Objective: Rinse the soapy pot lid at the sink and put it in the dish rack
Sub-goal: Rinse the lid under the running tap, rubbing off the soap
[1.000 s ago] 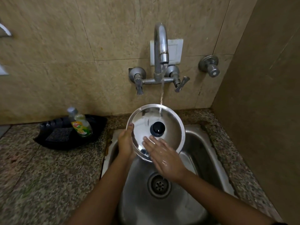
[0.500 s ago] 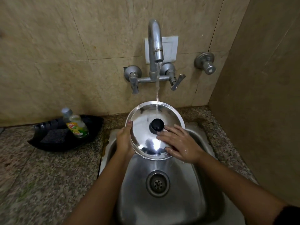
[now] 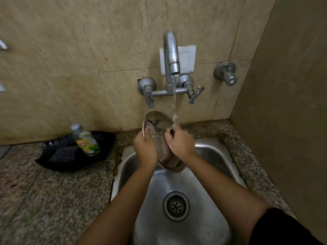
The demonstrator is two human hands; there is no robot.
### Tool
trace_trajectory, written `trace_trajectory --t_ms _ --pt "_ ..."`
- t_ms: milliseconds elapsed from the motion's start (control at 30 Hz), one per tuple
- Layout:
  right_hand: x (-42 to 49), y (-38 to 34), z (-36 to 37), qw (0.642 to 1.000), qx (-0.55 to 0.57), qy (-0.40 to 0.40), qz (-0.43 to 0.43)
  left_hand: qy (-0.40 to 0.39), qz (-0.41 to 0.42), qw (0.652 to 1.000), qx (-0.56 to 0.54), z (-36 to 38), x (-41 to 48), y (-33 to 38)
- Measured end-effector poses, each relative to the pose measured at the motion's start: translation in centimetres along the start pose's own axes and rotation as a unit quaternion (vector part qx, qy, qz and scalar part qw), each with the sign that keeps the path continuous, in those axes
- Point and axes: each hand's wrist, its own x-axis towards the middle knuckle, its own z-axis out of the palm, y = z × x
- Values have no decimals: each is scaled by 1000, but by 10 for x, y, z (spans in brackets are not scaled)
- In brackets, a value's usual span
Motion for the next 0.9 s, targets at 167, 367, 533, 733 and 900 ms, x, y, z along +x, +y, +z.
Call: trace_trajectory --t_ms 167,367,533,733,900 --pt "-4 -3 -7 992 -62 19 -104 -13 -61 997 -48 -14 14 -7" --pt "8 -8 -15 984 -103 -139 44 -38 -9 999 -4 -11 0 -10" --pt "16 -11 -30 966 -185 -165 68 -104 -37 993 -35 -14 -4 -14" --pt "-29 -34 -1 957 -186 -59 -213 -82 -121 985 -88 -8 1 -9" --pt "-65 43 -6 850 -186 -123 -477 -56 -178 974 -127 -23 15 -11"
